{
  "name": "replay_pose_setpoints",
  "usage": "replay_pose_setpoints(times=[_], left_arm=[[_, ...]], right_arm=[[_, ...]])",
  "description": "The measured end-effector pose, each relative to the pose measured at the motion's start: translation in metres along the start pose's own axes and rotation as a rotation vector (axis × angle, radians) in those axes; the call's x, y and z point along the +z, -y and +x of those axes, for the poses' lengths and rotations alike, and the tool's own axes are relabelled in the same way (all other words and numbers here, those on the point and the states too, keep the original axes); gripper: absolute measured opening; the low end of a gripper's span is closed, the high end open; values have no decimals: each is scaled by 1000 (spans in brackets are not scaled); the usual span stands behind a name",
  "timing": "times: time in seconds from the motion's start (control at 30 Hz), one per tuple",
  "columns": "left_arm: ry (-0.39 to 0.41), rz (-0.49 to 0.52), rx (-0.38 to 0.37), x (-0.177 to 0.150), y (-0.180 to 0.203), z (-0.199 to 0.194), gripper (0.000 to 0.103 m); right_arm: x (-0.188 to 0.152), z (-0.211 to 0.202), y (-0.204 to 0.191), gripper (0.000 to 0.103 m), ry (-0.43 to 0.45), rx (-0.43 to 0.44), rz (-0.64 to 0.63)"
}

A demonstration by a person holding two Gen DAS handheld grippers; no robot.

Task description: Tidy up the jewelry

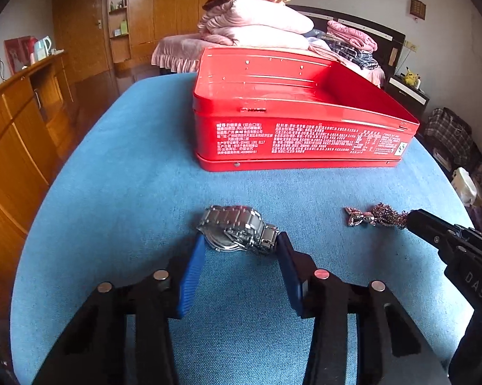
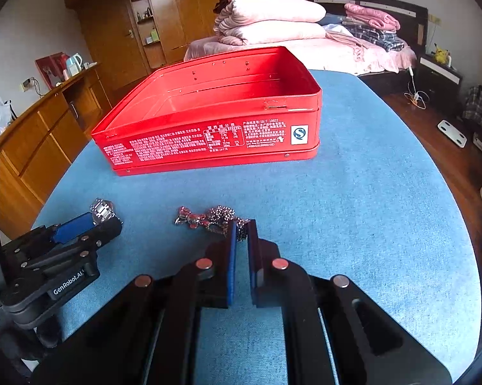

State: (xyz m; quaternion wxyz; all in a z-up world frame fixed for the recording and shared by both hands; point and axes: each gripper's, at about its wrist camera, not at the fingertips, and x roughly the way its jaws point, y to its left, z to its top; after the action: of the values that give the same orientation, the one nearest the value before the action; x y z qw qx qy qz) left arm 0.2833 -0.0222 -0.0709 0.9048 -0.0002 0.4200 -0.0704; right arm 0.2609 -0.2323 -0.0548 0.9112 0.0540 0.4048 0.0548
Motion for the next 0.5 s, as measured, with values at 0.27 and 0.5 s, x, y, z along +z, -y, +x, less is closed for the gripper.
replay_pose_setpoints(times=[0.27, 0.5], left_arm=[[55, -17, -43, 1, -10, -12, 24], [76, -40, -87, 1, -26, -24, 20]], right_arm=[[0, 3, 1, 6, -8, 6, -2], [1, 3, 5, 6, -11, 21, 9]])
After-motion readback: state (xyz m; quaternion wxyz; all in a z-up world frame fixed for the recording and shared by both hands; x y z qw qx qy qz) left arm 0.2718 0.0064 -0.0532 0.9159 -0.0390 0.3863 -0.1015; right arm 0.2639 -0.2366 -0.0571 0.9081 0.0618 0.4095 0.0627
